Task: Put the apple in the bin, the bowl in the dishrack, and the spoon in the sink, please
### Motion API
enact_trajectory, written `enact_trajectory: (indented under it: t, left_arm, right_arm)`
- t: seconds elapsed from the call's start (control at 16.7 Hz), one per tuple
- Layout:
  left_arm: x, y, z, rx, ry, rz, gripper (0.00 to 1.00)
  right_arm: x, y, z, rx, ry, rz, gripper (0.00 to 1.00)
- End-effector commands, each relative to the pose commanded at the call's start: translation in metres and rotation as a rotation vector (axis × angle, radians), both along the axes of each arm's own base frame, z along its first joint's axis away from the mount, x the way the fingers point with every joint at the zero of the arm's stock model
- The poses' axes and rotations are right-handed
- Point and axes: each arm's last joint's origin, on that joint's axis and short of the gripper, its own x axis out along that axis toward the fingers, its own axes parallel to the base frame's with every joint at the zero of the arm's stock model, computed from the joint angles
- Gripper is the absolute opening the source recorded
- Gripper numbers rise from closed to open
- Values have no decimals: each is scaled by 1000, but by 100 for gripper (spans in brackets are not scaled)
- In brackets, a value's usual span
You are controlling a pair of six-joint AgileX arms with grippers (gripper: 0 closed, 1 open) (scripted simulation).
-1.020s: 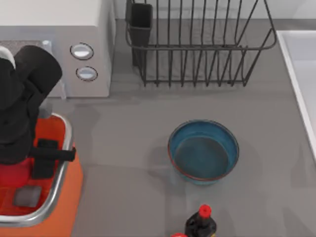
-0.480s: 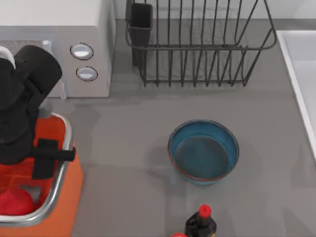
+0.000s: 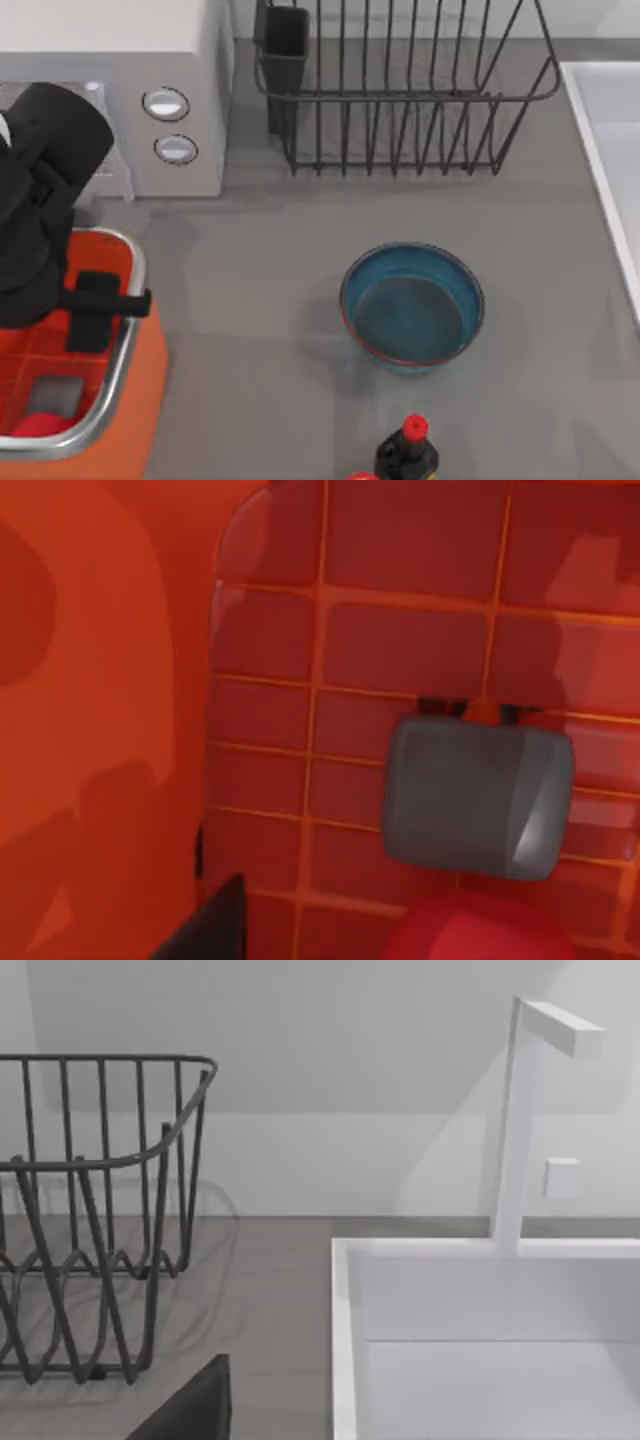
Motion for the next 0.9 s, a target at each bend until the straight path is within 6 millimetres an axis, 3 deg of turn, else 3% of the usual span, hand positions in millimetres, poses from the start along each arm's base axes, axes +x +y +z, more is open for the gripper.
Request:
enact_trajectory:
  t: [0.24,0.48,0.72,0.9]
  left_arm:
    - [-19,20,5,-88,-216,-5,100]
    - [-52,49,-2,-139,-448,56,100]
    - [-89,62,-14,-237,-799,29,100]
    - [-108,64,-38,-270,-1034,-71,100]
  right_arm:
    - [0,0,0,0,0,0,100]
    - [0,0,0,0,0,0,100]
    - [0,0,0,0,0,0,100]
    - [0,0,0,0,0,0,100]
